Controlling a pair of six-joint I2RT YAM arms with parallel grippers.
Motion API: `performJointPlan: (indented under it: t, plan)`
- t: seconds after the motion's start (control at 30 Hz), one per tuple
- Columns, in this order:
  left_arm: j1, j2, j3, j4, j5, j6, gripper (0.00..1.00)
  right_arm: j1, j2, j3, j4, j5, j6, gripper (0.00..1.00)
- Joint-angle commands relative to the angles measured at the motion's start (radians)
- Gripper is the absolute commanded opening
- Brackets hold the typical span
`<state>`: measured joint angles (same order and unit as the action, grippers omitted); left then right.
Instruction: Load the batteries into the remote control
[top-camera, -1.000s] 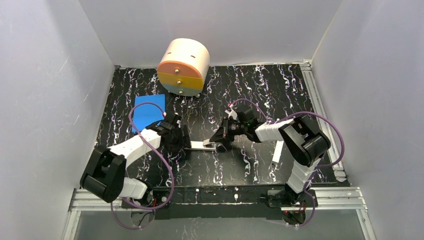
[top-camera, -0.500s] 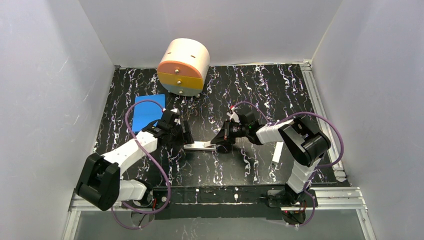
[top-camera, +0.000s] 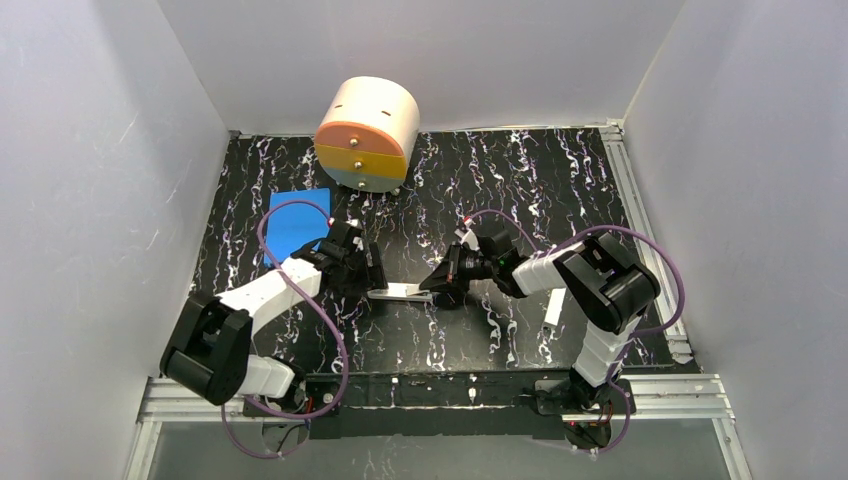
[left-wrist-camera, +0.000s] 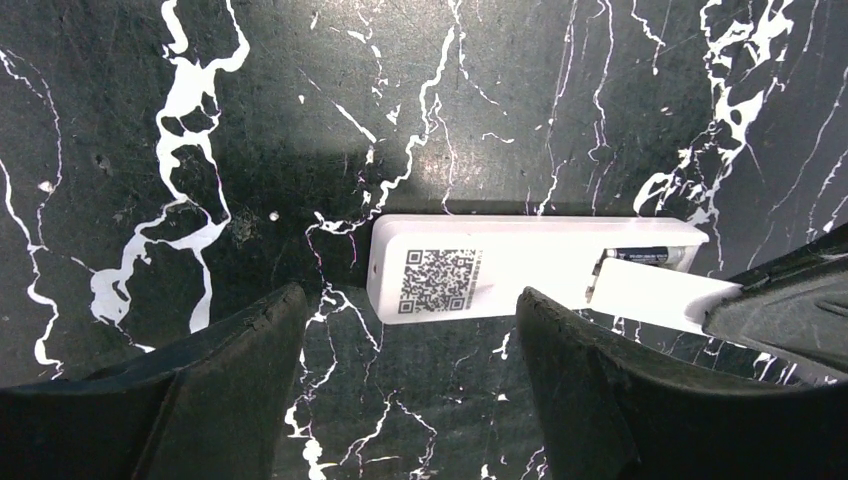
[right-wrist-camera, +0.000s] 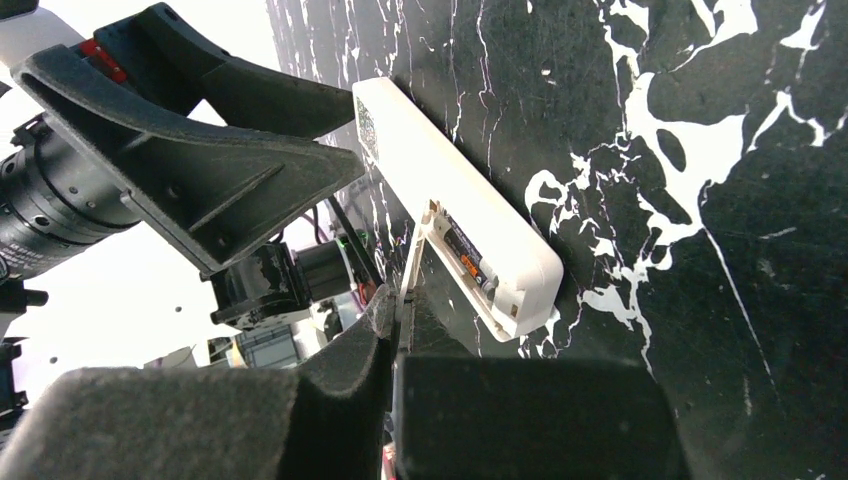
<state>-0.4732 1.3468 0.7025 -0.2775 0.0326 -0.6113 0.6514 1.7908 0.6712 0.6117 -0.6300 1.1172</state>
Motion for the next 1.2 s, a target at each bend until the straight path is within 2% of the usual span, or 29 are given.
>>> performJointPlan:
  t: [0.0,0.37,0.67,0.87,1.0,1.17]
  plan:
    - [0.006,0.023,0.022,0.014,-0.020,0.024,0.75,0.007,0.023,-0.012,0.068,0.013,0.032,0.01]
    - [0.008,0.036,0.011,0.029,-0.014,0.027,0.75,0.010,0.002,-0.004,-0.042,0.078,-0.038,0.01]
    - [0.009,0.054,0.007,0.032,0.004,0.029,0.75,0.028,0.019,0.004,-0.056,0.082,-0.038,0.01]
    - [0.009,0.052,-0.005,0.036,0.009,0.026,0.75,0.030,-0.037,0.028,-0.163,0.123,-0.078,0.27]
    - [0.010,0.054,0.003,0.031,0.008,0.030,0.75,0.021,-0.073,0.070,-0.263,0.143,-0.136,0.34]
    - [0.010,0.053,0.011,0.029,0.006,0.033,0.75,-0.003,-0.084,0.089,-0.293,0.121,-0.149,0.44]
